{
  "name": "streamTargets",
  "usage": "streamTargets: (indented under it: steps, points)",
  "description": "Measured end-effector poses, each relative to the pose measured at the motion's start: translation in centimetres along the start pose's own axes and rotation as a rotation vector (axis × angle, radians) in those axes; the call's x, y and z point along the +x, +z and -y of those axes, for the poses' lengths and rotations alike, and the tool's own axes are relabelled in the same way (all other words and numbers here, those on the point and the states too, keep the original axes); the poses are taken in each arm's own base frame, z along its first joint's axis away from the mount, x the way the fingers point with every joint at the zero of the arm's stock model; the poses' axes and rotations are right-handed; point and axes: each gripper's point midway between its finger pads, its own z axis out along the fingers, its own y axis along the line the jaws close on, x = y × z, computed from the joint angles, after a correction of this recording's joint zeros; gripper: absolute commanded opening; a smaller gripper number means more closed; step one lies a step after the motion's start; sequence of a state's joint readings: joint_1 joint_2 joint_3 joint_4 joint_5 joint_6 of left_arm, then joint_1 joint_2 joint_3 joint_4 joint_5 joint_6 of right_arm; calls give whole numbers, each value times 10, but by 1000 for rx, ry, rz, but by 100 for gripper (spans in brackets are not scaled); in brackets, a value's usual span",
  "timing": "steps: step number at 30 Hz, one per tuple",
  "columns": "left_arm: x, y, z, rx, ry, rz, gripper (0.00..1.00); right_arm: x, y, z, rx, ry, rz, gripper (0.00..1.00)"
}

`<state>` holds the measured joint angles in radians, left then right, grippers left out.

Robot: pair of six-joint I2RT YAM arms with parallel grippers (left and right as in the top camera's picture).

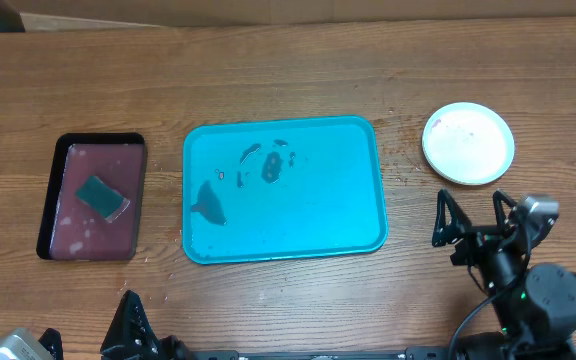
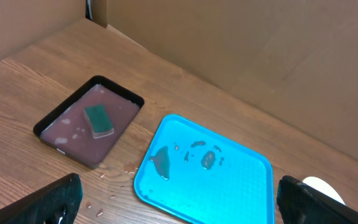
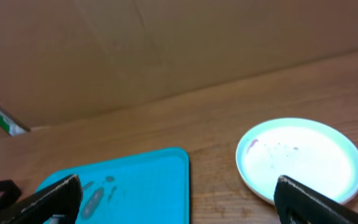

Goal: Clean dirty plates on tray and stack at the side

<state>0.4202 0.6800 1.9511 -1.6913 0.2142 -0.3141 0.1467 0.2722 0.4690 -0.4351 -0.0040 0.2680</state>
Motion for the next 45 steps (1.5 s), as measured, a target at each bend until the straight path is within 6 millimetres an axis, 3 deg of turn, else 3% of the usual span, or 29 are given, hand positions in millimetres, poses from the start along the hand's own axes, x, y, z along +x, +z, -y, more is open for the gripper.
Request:
streamTargets:
  steps: [5, 14, 21, 25, 31, 35, 45]
  points:
    - [0, 0, 0, 0, 0, 0, 100, 21, 0, 5, -44, -5, 73, 100]
    - [0, 0, 0, 0, 0, 0, 100, 30, 8, 7, -103, -17, 210, 100]
    - [0, 0, 0, 0, 0, 0, 100, 49, 19, 9, -135, -24, 217, 100]
    - [0, 0, 0, 0, 0, 0, 100, 45, 18, 10, -135, -57, 235, 100]
    - [0, 0, 0, 0, 0, 0, 100, 46, 19, 31, -59, -96, 226, 100]
    - [0, 0, 0, 0, 0, 0, 100, 57, 21, 48, 12, -92, 176, 100]
    - [0, 0, 0, 0, 0, 0, 100, 55, 20, 64, 105, -95, 192, 100]
